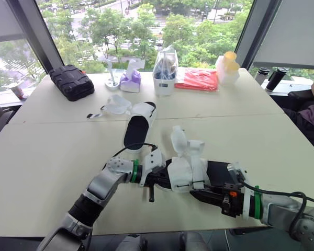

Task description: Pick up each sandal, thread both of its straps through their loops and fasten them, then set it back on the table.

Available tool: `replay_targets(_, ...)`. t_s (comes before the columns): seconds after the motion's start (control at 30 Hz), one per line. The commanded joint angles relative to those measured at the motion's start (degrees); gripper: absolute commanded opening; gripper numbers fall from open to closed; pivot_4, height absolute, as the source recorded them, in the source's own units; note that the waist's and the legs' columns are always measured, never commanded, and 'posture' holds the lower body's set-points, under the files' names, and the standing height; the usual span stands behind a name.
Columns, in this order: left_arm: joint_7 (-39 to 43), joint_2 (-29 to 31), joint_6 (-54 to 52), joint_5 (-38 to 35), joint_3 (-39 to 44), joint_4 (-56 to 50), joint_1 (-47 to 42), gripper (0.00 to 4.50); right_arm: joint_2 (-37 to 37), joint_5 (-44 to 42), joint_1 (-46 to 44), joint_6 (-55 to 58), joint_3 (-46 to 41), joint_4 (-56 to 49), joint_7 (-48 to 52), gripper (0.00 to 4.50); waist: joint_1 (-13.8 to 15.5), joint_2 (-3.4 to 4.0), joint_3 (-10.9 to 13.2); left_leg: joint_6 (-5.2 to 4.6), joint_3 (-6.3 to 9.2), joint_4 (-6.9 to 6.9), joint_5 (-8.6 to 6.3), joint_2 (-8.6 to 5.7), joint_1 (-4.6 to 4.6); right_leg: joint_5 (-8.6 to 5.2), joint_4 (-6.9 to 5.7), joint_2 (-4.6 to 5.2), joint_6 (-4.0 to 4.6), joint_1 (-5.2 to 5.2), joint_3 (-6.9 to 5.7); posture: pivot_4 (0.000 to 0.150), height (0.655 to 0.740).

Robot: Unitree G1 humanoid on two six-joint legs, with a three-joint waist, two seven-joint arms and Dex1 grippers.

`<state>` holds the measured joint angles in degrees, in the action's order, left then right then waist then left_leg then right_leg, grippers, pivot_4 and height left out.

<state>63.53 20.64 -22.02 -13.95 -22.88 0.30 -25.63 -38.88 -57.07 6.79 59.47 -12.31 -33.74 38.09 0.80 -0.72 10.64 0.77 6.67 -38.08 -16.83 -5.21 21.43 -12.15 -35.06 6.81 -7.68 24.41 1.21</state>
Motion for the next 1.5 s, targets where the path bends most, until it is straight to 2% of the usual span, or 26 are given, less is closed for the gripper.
replay_targets(0.03, -0.3, 0.0, -0.2, 0.2, 0.0, -1.0, -0.3, 0.0, -0.9, -0.4, 1.9, -1.4, 0.3, -2.3, 0.7, 0.27, 0.0, 0.0, 0.0, 0.0, 0.01, 0.0, 0.0, 0.0, 0.0, 0.0, 0.0, 0.0, 0.0, 0.0, 0.0, 0.15, 0.74)
replay_targets(0.07, -0.3, -0.1, -0.2, 0.2, 0.0, -1.0, -0.3, 0.0, -1.9, 0.2, 2.5, -1.1, 0.8, -2.6, 1.0, 0.05, 0.0, 0.0, 0.0, 0.0, 0.0, 0.0, 0.0, -0.01, 0.01, 0.0, 0.0, 0.0, 0.0, 0.0, 0.0, 0.15, 0.74)
replay_targets(0.23, -0.5, -0.1, -0.3, 0.1, 0.1, -1.0, -0.2, 0.0, -7.0, 1.4, 7.3, -1.2, 2.1, -4.2, 4.5, 0.05, 0.0, 0.01, 0.0, 0.0, 0.01, 0.0, 0.0, 0.0, 0.0, 0.0, 0.0, 0.0, 0.0, 0.0, -0.02, 0.15, 0.74)
replay_targets(0.33, -0.5, -0.1, -0.1, 0.1, 0.2, -0.8, -0.1, 0.0, -11.9, 2.5, 11.8, -1.6, 2.1, -7.1, 7.9, 0.05, 0.0, 0.0, 0.0, 0.0, -0.01, 0.0, 0.0, 0.0, 0.01, -0.01, 0.0, 0.01, -0.01, -0.01, -0.01, 0.15, 0.74)
replay_targets(0.63, -0.2, -0.6, 0.6, 0.3, 0.1, 0.8, -0.7, 0.0, -19.5, 5.8, 21.4, -4.3, 2.0, -17.7, 10.1, 0.05, 0.1, -0.09, 0.0, 0.0, -0.01, 0.0, 0.0, 0.01, 0.01, -0.02, 0.03, 0.01, -0.04, -0.04, -0.03, 0.15, 0.74)
replay_targets(0.87, 0.6, -0.9, 1.5, 0.6, -0.2, 2.3, -1.5, 0.0, -20.6, -5.1, 16.2, -2.8, -3.7, -22.8, 5.2, 0.05, 0.1, -0.11, 0.0, 0.0, 0.0, 0.0, 0.0, 0.02, -0.01, -0.02, 0.04, 0.01, -0.04, -0.07, -0.03, 0.15, 0.74)
replay_targets(1.03, 0.9, -1.2, 1.9, 0.8, -0.4, 3.0, -1.8, 0.0, -21.8, -22.9, 7.7, -4.9, -8.7, -18.4, -2.3, 0.05, 0.1, -0.13, 0.0, 0.0, 0.02, 0.0, 0.0, 0.03, -0.01, -0.02, 0.07, 0.02, -0.02, -0.08, -0.03, 0.15, 0.74)
replay_targets(1.1, 1.1, -1.5, 2.2, 1.0, -0.4, 3.4, -2.1, 0.0, -21.7, -31.1, 2.8, -7.0, -8.4, -14.8, -6.6, 0.05, 0.1, -0.14, 0.0, 0.0, 0.01, 0.0, 0.0, 0.03, 0.0, -0.02, 0.09, 0.02, -0.01, -0.08, -0.03, 0.15, 0.74)
replay_targets(1.2, 1.1, -1.9, 2.4, 1.2, -0.5, 3.8, -2.4, 0.0, -19.4, -35.7, -0.6, -8.2, -5.7, -10.2, -10.7, 0.05, 0.4, -0.15, 0.0, 0.0, 0.03, 0.0, 0.0, 0.03, 0.02, -0.02, 0.13, 0.03, 0.02, -0.1, -0.04, 0.15, 0.74)
replay_targets(1.43, 0.4, -1.8, 2.3, 1.3, -0.1, 2.9, -1.6, 0.0, -7.0, -31.9, -4.1, -12.0, -0.9, 0.0, -18.0, 0.05, 1.4, -0.15, 0.0, -0.03, -0.02, 0.01, -0.02, 0.02, 0.03, 0.0, 0.16, 0.02, 0.01, -0.05, 0.01, 0.15, 0.74)
replay_targets(1.5, 0.1, -1.6, 2.0, 1.2, 0.0, 2.3, -1.2, 0.0, -4.2, -32.0, -4.6, -13.0, -1.1, 1.5, -19.5, 0.7, 1.4, -0.13, 0.0, -0.03, -0.02, 0.01, -0.02, 0.02, 0.01, -0.01, 0.14, 0.02, 0.01, -0.05, 0.01, 0.15, 0.74)
